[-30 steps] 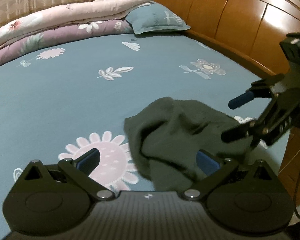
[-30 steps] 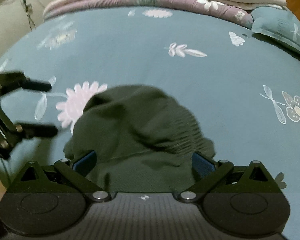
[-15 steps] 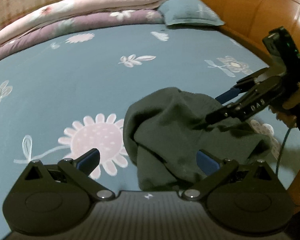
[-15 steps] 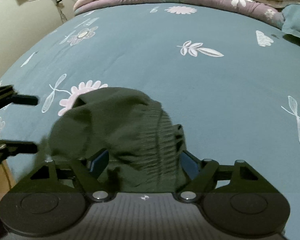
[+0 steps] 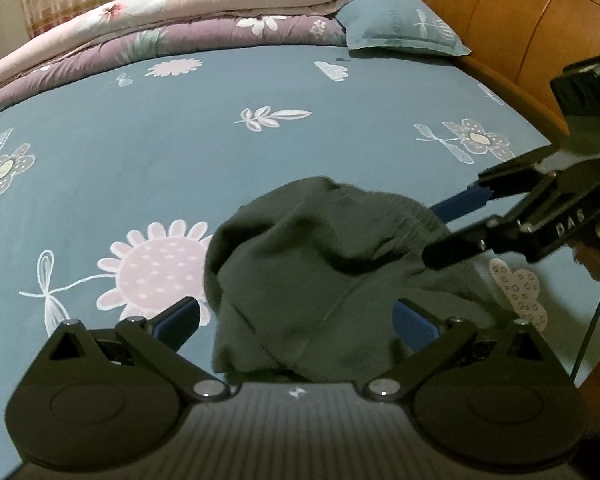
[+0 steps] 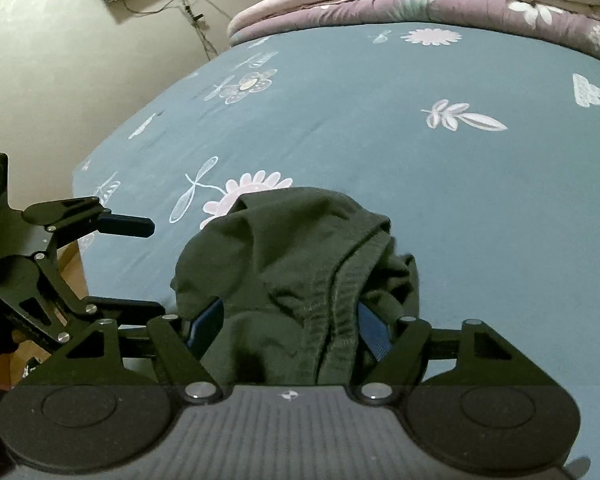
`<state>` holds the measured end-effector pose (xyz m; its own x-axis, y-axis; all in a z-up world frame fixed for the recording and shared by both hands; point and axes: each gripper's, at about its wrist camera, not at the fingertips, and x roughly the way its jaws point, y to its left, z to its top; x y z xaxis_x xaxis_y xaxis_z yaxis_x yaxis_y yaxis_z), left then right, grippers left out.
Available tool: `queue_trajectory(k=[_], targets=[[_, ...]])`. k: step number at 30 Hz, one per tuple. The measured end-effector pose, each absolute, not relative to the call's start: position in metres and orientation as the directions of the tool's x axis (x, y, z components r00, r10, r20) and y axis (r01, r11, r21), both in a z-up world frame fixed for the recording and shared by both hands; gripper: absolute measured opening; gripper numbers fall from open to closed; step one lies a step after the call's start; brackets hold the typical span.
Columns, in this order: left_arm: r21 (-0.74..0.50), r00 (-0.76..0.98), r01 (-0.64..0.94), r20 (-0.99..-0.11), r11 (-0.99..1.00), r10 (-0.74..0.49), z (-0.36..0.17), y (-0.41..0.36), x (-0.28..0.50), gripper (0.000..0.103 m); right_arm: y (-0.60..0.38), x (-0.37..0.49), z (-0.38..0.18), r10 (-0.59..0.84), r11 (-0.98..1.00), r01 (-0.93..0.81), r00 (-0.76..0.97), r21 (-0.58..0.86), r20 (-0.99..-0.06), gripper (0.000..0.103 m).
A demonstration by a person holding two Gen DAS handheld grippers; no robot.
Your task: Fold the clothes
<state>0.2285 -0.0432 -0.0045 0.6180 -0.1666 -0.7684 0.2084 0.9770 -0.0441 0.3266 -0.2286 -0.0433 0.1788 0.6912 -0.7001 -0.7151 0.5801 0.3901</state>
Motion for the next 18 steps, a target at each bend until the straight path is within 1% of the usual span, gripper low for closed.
queue_trajectory(k=[2, 6, 7, 10, 13, 15, 16, 18], targets=[[-0.043, 0.615, 0.214, -0.770, 0.976, -0.169, -0.004, -0.049, 0.230, 0.102, -0.232, 0.326, -0.047, 0.695, 0.568, -0.723, 0.165, 0.393, -0.700, 0.078], [-0.030, 0.611, 0.225, -0.775, 0.974, -0.165, -0.004, -0.058, 0.230, 0.102, -0.237, 0.325, -0.062, 0.678, 0.586, -0.687, 0.124, 0.430, -0.725, 0.077], [-0.031, 0.610, 0.228, -0.775, 0.973, -0.167, -0.003, -0.059, 0.230, 0.102, -0.237, 0.321, -0.058, 0.692, 0.573, -0.694, 0.124, 0.436, -0.712, 0.077], [-0.029, 0.608, 0.225, -0.777, 0.974, -0.163, -0.002, -0.061, 0.230, 0.102, -0.240, 0.312, -0.036, 0.769, 0.498, -0.731, 0.125, 0.466, -0.627, 0.077], [-0.027, 0.608, 0.228, -0.776, 0.973, -0.164, -0.001, -0.064, 0.231, 0.102, -0.236, 0.311, -0.030, 0.768, 0.497, -0.750, 0.146, 0.436, -0.624, 0.077], [-0.032, 0.604, 0.227, -0.779, 0.973, -0.166, -0.003, -0.064, 0.231, 0.102, -0.232, 0.316, -0.041, 0.755, 0.504, -0.740, 0.128, 0.445, -0.643, 0.077], [-0.032, 0.601, 0.224, -0.782, 0.974, -0.165, -0.004, -0.065, 0.232, 0.102, -0.230, 0.320, -0.048, 0.749, 0.509, -0.733, 0.120, 0.451, -0.651, 0.076], [-0.031, 0.595, 0.221, -0.788, 0.975, -0.160, -0.007, -0.065, 0.231, 0.102, -0.229, 0.331, -0.062, 0.753, 0.519, -0.702, 0.105, 0.488, -0.650, 0.068]])
